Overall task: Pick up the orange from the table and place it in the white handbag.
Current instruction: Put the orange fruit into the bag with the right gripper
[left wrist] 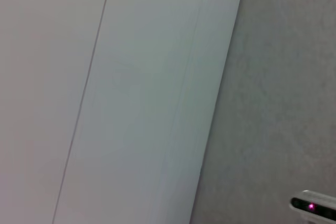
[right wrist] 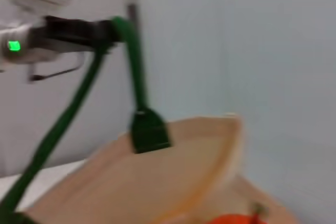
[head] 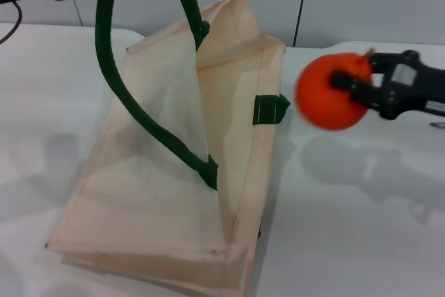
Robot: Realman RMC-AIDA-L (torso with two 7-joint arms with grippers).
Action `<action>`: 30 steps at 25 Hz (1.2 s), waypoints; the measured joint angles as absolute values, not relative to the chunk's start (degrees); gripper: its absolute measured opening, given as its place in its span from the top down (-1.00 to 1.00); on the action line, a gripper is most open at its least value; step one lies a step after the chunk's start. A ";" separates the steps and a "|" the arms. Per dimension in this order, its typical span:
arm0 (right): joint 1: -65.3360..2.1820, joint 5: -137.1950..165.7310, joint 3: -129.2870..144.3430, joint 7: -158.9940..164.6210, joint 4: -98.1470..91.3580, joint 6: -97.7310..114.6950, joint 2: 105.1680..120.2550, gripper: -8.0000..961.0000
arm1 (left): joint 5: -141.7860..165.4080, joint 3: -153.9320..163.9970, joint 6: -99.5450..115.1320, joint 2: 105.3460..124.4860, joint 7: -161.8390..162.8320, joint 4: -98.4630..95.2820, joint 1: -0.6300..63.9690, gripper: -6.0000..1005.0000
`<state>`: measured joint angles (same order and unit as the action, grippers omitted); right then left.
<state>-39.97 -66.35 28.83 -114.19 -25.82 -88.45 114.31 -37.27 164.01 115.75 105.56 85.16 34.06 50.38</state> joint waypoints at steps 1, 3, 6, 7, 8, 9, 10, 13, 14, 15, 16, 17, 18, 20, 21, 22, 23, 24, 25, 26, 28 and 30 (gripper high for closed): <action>-40.38 -66.19 29.40 -114.36 -25.79 -88.81 114.57 0.27 | -37.17 164.04 115.59 105.56 85.16 34.01 50.38 0.67; -41.95 -65.67 31.95 -114.61 -25.61 -88.75 115.27 0.33 | -37.06 164.08 115.42 105.56 85.16 33.87 50.46 0.67; -44.40 -65.43 36.42 -114.64 -24.17 -88.38 115.60 0.38 | -37.04 164.09 115.36 105.60 85.13 33.79 50.71 0.67; -45.41 -65.42 37.86 -114.69 -23.41 -88.15 115.63 0.39 | -37.03 164.09 115.33 105.63 85.12 33.75 50.84 0.67; -46.17 -65.42 38.83 -114.75 -22.79 -87.75 115.65 0.40 | -37.02 164.09 115.30 105.64 85.12 33.73 50.96 0.67; -47.32 -65.42 40.09 -114.79 -21.81 -86.71 115.67 0.41 | -37.01 164.09 115.30 105.65 85.12 33.71 51.03 0.67; -48.01 -65.42 40.71 -114.81 -21.14 -85.83 115.70 0.41 | -37.01 164.09 115.30 105.67 85.11 33.68 51.12 0.67; -50.99 -65.43 42.91 -114.82 -18.03 -82.50 115.84 0.44 | -36.99 164.09 115.24 105.72 85.08 33.67 51.36 0.67; -51.68 -65.43 43.57 -114.83 -17.47 -82.09 115.91 0.45 | -36.99 164.09 115.22 105.73 85.08 33.66 51.46 0.67; -52.31 -65.45 44.27 -114.83 -17.02 -81.64 116.01 0.46 | -37.00 164.09 115.19 105.75 85.08 33.66 51.60 0.67; -52.90 -65.49 45.15 -114.84 -16.50 -80.96 116.19 0.48 | -36.99 164.09 115.04 105.80 85.08 33.64 51.73 0.66; -53.36 -65.58 45.77 -114.84 -16.15 -80.24 116.31 0.50 | -37.00 164.09 114.84 105.87 85.08 33.57 51.84 0.66; -53.84 -65.68 46.35 -114.85 -15.73 -79.51 116.43 0.52 | -37.00 164.09 114.64 105.93 85.08 33.50 51.93 0.66; -55.03 -65.89 47.07 -114.98 -14.36 -78.25 116.53 0.56 | -36.99 164.09 114.44 105.98 85.09 33.41 52.00 0.66; -55.50 -65.99 47.24 -115.13 -13.79 -77.98 116.55 0.57 | -37.00 164.09 114.42 105.98 85.11 33.41 52.06 0.66; -55.93 -66.02 47.31 -115.40 -13.35 -77.93 116.56 0.58 | -37.00 164.09 114.42 105.99 85.16 33.40 52.07 0.66; -56.39 -66.08 47.38 -115.73 -12.94 -77.90 116.56 0.60 | -37.00 164.09 114.42 105.99 85.23 33.39 52.10 0.66; -56.77 -66.10 47.44 -115.97 -12.63 -77.89 116.56 0.61 | -36.99 164.09 114.42 106.01 85.27 33.37 52.10 0.66; -57.05 -66.13 47.44 -116.06 -12.44 -77.88 116.58 0.63 | -36.99 164.09 114.42 106.02 85.26 33.36 52.12 0.66; -57.34 -66.19 47.45 -116.12 -12.24 -77.86 116.61 0.64 | -36.98 164.09 114.42 106.04 85.22 33.33 52.13 0.66; -58.14 -66.26 47.45 -116.14 -11.52 -77.50 116.75 0.68 | -36.96 164.09 114.42 106.08 85.14 33.04 52.20 0.66; -59.04 -66.23 47.45 -116.34 -10.57 -76.53 116.90 0.72 | -36.94 164.09 114.43 106.08 85.11 32.81 52.31 0.66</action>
